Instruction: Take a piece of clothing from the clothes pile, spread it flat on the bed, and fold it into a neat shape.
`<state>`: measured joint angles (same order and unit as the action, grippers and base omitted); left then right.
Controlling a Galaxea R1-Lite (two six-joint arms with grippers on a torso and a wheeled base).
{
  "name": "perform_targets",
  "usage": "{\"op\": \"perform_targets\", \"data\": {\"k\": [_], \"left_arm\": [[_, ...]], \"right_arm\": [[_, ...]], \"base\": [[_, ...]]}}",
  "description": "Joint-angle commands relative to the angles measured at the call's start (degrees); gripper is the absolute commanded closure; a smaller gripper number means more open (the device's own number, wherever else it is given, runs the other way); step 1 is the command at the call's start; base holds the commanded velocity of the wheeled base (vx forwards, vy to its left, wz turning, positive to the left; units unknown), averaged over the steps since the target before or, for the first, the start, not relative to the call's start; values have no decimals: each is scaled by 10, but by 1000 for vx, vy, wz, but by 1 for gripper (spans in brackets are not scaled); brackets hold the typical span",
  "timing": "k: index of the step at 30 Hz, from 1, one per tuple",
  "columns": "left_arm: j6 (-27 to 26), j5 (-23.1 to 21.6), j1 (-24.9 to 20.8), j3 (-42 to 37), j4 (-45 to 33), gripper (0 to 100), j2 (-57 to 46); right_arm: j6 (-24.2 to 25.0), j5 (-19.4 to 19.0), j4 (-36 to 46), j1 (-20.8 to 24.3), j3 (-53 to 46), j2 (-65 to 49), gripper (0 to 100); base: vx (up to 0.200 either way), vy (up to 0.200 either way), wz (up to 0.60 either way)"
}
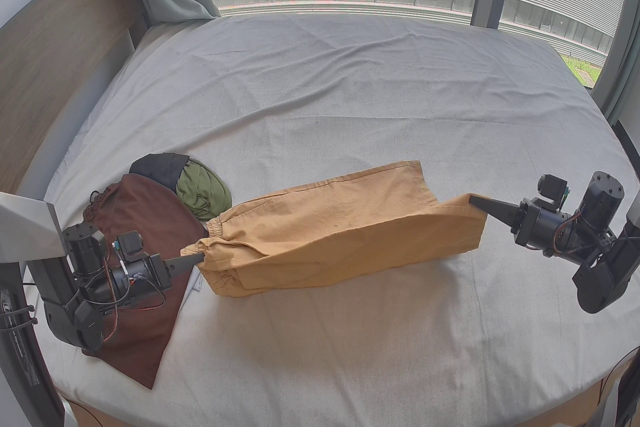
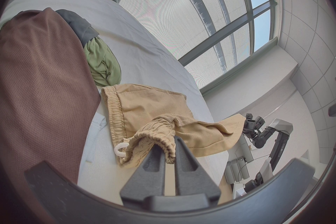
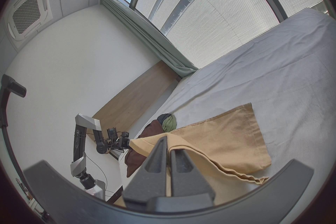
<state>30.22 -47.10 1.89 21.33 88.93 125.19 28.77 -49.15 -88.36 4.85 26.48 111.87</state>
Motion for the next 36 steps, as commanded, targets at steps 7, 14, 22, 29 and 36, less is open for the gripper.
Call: {"op": "perform_targets", "data": {"k": [7, 14, 22, 29, 36], "left_arm": [[23, 25, -5, 20, 0, 100, 1], [35, 38, -6, 30, 0, 100, 2], [57, 70, -22, 42, 0, 100, 8], [73, 82, -30, 58, 0, 100, 15], [113, 121, -42, 95, 0, 100, 26]], "right_arm": [[39, 0, 3, -3, 74, 46, 100], [74, 1, 11, 0, 136, 69, 100], [76, 2, 75, -1, 199, 84, 100], [76, 2, 98, -4, 249, 120, 100], [76, 6, 141, -4, 327, 157, 100]], "base": [[0, 0, 0], [0, 0, 0], [0, 0, 0], [0, 0, 0], [0, 0, 0]]}}
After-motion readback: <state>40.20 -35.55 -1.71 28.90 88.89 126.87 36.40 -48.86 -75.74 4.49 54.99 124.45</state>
